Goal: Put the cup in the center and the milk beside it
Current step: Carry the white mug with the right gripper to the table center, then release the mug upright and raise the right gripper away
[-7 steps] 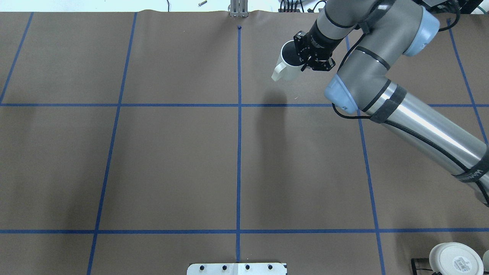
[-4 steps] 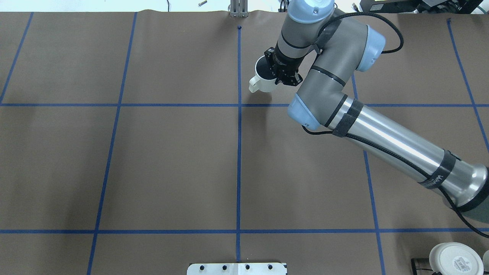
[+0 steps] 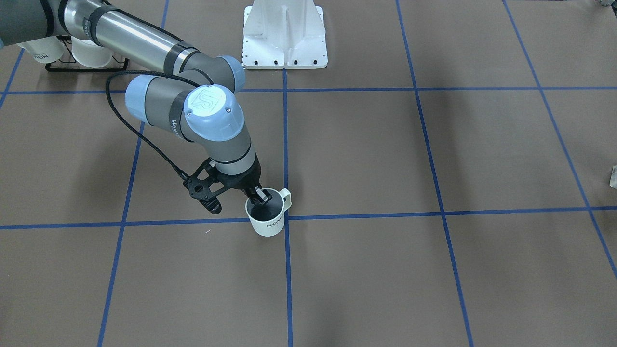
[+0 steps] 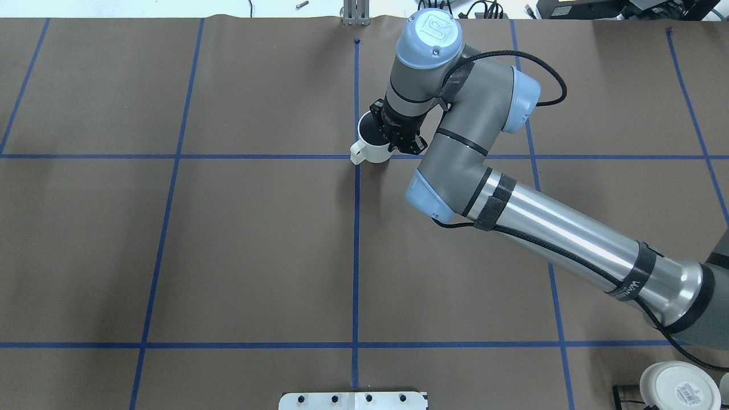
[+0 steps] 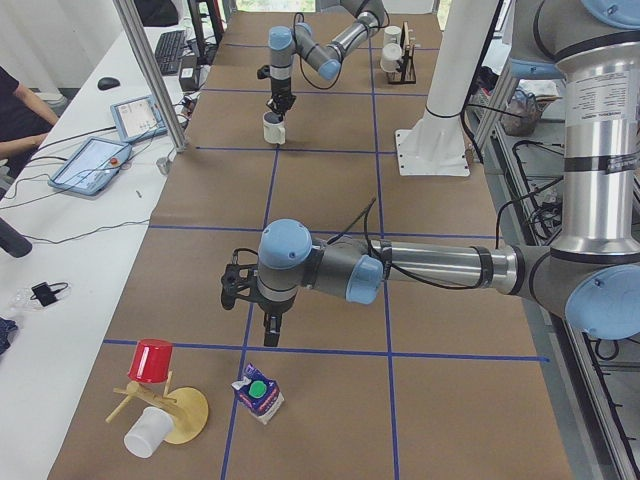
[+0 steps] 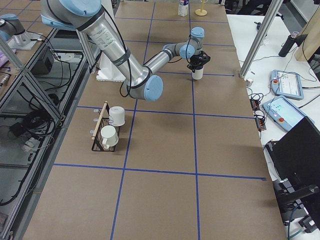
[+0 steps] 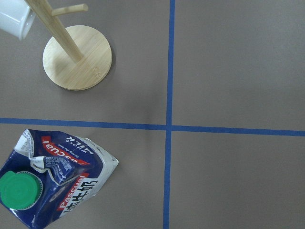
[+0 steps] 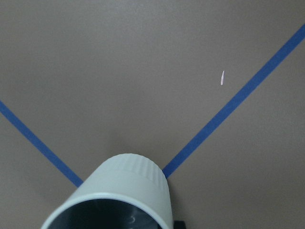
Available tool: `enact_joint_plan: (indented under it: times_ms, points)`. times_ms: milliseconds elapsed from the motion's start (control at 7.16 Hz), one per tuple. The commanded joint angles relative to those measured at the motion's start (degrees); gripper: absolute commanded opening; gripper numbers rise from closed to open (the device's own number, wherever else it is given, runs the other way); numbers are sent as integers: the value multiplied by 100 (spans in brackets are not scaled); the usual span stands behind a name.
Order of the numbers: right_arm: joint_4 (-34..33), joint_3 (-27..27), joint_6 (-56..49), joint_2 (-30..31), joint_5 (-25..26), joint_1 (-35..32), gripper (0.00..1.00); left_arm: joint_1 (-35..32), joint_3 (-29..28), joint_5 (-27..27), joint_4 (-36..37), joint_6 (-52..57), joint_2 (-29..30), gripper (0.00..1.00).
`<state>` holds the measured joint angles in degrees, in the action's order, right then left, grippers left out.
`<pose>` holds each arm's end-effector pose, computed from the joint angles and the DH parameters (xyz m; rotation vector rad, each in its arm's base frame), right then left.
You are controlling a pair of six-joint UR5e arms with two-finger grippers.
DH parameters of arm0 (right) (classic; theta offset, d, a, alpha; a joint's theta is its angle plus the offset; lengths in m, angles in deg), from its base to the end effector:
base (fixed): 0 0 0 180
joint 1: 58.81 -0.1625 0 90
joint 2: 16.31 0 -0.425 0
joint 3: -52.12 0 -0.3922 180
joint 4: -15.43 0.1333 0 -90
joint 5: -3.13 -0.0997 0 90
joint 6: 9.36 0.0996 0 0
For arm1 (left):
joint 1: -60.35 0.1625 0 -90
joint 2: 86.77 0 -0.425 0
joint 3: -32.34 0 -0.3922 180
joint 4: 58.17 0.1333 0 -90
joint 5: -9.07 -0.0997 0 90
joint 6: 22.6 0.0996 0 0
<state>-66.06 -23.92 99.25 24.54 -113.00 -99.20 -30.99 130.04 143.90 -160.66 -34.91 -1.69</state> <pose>-0.5330 -0.5709 0.2102 -0.2920 -0.8399 0.7897 -0.0741 -0.4685 0.6088 0.1773 0.7984 -0.1206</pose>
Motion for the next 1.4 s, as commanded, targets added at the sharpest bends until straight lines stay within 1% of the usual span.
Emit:
enact_joint_plan:
  times_ms: [0,140,419,559,698,838,978,1117,1257]
  points:
    - [10,-7,-42,10,-14,58,29,-6,-31,0,0,9,0,98]
    - [184,1,-33,28,3,101,98,-7,-40,0,-9,9,0,98]
    - [247,-77,-59,10,3,49,100,2,-49,0,0,-8,9,98]
    - [239,-304,-173,19,-93,-151,100,-6,47,96,70,-8,44,98]
    - [204,-567,-287,80,-241,-362,100,-33,83,497,88,61,27,98]
    - [177,-805,-471,229,-591,-634,100,-68,83,527,79,671,-35,98]
    - [168,-1286,-890,700,-829,-950,100,-112,-39,475,105,1861,-122,98]
    - [168,-1708,-1521,1253,-1171,-1371,100,-382,-231,449,97,2534,-123,98]
    - [160,-1930,-2302,1711,-1462,-1845,100,-585,-390,422,106,3445,-106,98]
